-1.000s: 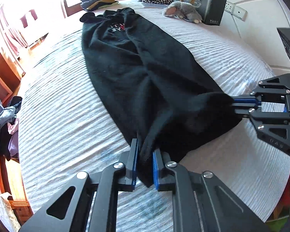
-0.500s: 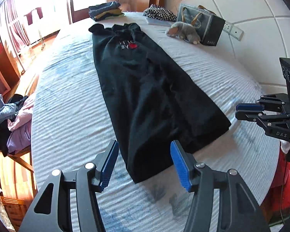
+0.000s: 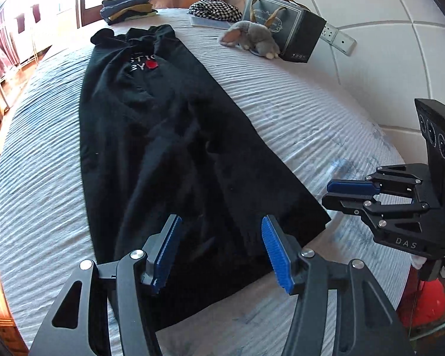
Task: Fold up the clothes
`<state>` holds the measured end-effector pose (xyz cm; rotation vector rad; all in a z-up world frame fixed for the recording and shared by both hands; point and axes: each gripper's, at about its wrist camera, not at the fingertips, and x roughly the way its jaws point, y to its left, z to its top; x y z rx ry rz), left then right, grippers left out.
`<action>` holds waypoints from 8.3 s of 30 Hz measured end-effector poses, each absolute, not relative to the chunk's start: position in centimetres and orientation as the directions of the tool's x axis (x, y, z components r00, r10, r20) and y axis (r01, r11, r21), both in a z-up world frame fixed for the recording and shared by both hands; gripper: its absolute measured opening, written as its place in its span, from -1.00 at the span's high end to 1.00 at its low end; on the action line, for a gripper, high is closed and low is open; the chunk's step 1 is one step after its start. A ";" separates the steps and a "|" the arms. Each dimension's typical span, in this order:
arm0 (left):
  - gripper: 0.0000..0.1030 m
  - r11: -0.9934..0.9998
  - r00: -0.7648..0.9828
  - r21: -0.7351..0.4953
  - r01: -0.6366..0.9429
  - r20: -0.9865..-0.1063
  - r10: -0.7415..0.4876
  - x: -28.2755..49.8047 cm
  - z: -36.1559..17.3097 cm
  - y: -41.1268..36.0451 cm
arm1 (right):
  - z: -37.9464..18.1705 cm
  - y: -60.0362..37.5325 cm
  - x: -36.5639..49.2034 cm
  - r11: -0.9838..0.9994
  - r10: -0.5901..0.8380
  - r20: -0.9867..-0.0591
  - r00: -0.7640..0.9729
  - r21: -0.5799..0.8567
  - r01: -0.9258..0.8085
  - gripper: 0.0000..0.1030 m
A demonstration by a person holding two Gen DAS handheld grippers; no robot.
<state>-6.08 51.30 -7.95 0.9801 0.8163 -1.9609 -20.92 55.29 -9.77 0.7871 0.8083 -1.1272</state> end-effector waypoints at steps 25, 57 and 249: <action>0.33 -0.401 -0.280 -0.120 0.908 -0.886 -0.370 -2.4 -8.4 56.5 | -10.1 57.4 -21.3 0.269 -0.470 -0.843 0.262 0.146 0.952 0.13; 0.21 -0.418 -0.201 -0.006 0.908 -0.882 -0.426 -0.9 -11.2 55.0 | -12.9 56.2 -16.6 0.315 -0.518 -0.833 0.197 0.029 0.948 0.03; 0.89 -0.528 -0.306 -0.018 0.849 -0.833 -0.462 -1.6 -11.4 22.2 | -11.7 24.8 -16.8 0.091 -0.613 -0.780 0.126 0.088 0.992 0.66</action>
